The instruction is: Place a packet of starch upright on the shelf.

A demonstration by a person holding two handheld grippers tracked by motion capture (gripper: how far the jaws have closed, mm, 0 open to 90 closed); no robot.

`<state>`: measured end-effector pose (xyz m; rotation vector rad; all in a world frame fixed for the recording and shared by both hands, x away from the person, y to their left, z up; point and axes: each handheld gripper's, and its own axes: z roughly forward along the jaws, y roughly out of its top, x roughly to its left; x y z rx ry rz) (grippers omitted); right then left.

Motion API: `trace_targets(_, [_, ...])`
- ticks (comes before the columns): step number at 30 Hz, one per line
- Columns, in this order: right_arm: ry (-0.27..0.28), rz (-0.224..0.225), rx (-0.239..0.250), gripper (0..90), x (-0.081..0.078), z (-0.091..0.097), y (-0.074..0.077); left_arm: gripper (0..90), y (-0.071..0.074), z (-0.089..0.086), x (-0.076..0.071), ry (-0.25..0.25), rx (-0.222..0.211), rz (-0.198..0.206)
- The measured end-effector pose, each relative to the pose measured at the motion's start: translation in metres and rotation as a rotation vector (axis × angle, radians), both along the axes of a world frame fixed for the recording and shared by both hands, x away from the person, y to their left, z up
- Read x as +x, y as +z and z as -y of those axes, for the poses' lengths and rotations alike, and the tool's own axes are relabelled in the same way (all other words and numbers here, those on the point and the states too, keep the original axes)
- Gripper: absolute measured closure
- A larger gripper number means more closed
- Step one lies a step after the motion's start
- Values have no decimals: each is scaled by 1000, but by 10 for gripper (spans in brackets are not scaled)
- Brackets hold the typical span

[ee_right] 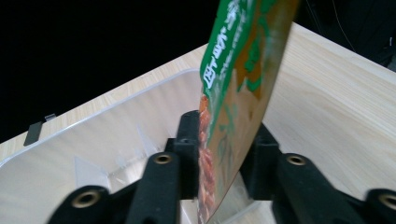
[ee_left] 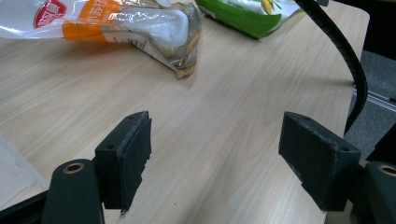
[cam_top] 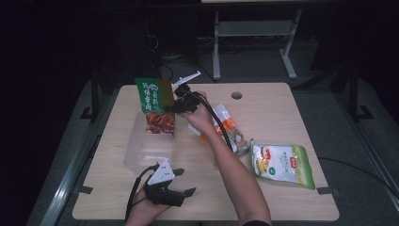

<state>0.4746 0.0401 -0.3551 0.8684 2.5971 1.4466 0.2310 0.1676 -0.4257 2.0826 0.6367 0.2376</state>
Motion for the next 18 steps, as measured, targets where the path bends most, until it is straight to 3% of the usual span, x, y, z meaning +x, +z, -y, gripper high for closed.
trace_targets(10, [-3,-12,-1,555,-4,25,7,250,0,0,0,3,2,-1])
trace_targets(18, [-18,-12,8,517,-26,68,8,250,-1,1,1,5,6,-7])
